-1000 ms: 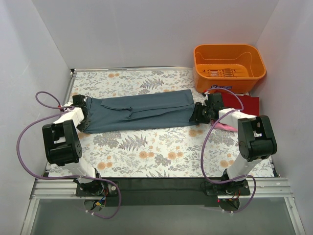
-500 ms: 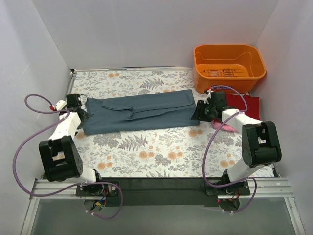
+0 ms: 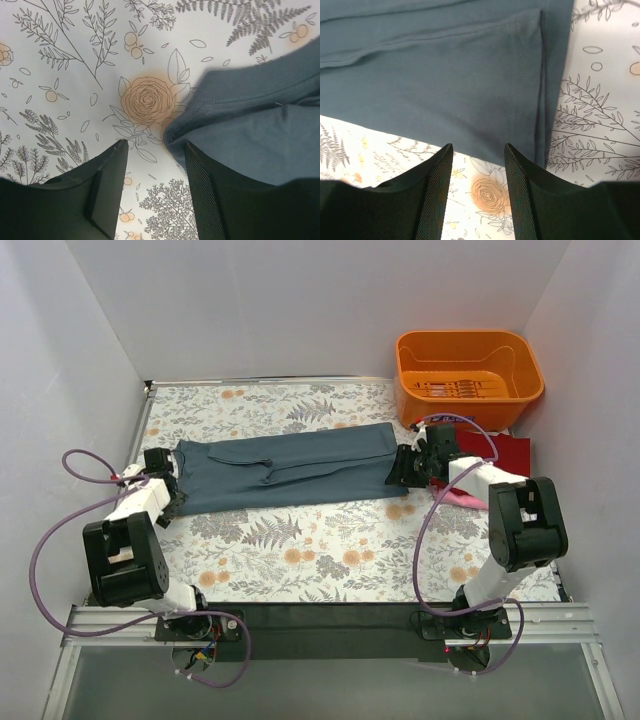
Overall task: Fold and stack the t-shirts
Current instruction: Fold the tshirt
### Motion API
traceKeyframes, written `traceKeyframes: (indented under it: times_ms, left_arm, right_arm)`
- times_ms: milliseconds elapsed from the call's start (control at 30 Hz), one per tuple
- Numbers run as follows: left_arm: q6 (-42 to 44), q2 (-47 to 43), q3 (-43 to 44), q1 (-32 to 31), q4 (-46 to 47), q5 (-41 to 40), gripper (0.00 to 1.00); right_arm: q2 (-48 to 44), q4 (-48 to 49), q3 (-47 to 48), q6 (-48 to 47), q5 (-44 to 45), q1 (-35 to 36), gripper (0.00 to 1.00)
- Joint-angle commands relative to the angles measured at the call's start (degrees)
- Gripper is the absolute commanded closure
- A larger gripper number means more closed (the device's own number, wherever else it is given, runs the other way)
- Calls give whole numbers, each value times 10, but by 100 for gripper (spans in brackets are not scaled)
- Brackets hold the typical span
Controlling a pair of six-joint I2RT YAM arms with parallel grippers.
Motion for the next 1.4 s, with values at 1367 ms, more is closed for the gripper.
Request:
traceKeyframes:
  times_ms: [1367]
  left_arm:
    - [-38,-44,35,-330,25,25,38]
  right_arm:
    - [319,134,334,27,-186,224,63]
